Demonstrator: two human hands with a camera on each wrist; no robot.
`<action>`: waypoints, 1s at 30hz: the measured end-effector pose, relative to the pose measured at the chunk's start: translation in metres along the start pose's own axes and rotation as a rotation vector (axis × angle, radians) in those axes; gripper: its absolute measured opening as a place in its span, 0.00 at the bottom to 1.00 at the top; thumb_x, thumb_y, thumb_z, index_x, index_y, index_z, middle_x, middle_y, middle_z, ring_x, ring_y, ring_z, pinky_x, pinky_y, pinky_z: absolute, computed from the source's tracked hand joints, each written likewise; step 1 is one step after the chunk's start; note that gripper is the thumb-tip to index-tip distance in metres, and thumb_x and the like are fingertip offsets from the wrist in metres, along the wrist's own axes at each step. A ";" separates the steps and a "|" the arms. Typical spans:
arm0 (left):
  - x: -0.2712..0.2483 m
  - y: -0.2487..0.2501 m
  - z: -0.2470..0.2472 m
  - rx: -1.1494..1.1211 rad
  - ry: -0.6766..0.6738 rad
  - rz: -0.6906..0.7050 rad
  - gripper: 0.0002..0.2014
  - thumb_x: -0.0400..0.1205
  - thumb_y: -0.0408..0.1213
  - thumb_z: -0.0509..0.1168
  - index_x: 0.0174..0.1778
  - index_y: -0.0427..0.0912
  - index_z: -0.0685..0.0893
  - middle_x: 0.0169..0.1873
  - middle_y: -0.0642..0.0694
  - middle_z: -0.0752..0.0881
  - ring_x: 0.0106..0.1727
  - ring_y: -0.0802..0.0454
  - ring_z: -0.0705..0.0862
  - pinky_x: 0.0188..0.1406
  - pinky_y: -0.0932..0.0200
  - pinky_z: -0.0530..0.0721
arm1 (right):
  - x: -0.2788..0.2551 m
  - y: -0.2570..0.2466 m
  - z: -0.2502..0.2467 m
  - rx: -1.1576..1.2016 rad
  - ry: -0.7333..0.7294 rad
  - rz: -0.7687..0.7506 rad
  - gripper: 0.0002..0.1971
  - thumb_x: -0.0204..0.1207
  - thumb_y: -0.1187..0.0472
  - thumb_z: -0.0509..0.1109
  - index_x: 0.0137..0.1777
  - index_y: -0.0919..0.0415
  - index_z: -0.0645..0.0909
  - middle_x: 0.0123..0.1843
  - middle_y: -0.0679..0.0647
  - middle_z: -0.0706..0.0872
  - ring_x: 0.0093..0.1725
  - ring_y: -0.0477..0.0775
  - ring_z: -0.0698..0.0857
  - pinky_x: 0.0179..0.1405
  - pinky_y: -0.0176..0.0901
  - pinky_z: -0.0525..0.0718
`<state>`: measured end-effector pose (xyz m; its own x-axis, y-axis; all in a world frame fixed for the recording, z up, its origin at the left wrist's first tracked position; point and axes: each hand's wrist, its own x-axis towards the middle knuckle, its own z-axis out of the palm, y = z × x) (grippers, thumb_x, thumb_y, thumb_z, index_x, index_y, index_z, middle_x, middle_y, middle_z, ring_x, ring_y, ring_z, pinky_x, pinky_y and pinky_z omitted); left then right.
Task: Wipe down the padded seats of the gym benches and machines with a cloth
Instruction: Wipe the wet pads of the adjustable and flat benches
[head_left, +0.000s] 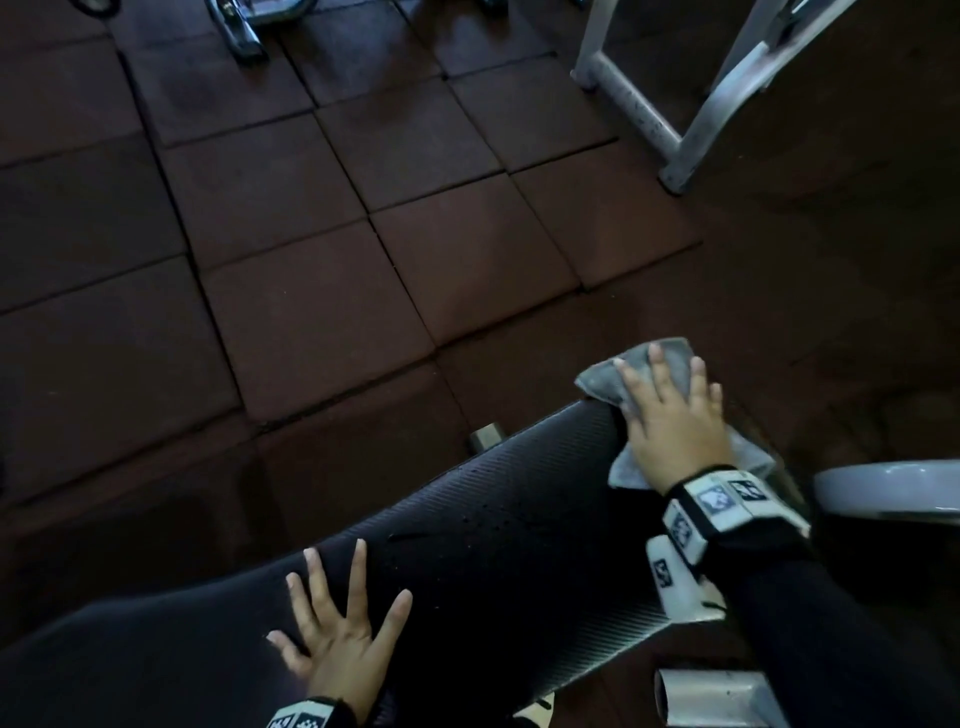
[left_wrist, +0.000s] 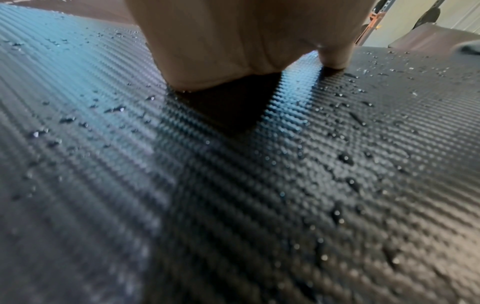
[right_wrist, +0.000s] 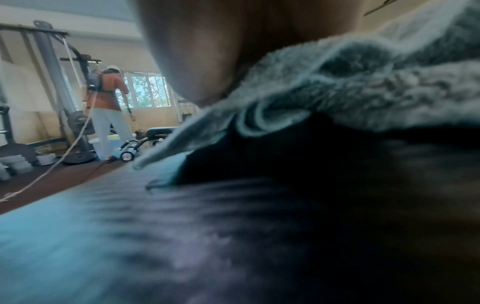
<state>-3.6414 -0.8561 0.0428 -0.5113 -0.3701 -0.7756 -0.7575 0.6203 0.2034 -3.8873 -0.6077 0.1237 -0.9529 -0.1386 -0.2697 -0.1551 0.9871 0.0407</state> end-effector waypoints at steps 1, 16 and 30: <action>0.000 0.000 0.000 -0.004 0.003 -0.001 0.39 0.74 0.73 0.47 0.72 0.75 0.26 0.63 0.63 0.09 0.61 0.59 0.07 0.75 0.28 0.33 | -0.002 -0.012 0.004 -0.025 -0.001 -0.051 0.25 0.84 0.50 0.47 0.81 0.38 0.54 0.85 0.48 0.51 0.82 0.69 0.49 0.78 0.65 0.47; -0.001 0.000 0.003 -0.055 0.015 0.033 0.39 0.71 0.73 0.42 0.72 0.74 0.26 0.67 0.60 0.11 0.67 0.57 0.10 0.74 0.31 0.28 | -0.074 0.045 0.023 -0.082 -0.030 -0.443 0.36 0.68 0.57 0.53 0.79 0.36 0.58 0.81 0.47 0.63 0.79 0.64 0.61 0.72 0.64 0.65; -0.007 -0.034 0.018 -0.153 0.294 0.210 0.41 0.69 0.80 0.35 0.80 0.72 0.46 0.81 0.63 0.31 0.81 0.63 0.29 0.79 0.46 0.31 | 0.042 0.035 -0.010 -0.065 0.020 -0.374 0.27 0.80 0.44 0.45 0.72 0.52 0.74 0.78 0.55 0.70 0.80 0.59 0.62 0.79 0.59 0.55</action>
<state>-3.6052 -0.8622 0.0304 -0.7393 -0.4423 -0.5078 -0.6645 0.6016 0.4433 -3.9352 -0.5798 0.1238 -0.8323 -0.4905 -0.2583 -0.5087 0.8609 0.0045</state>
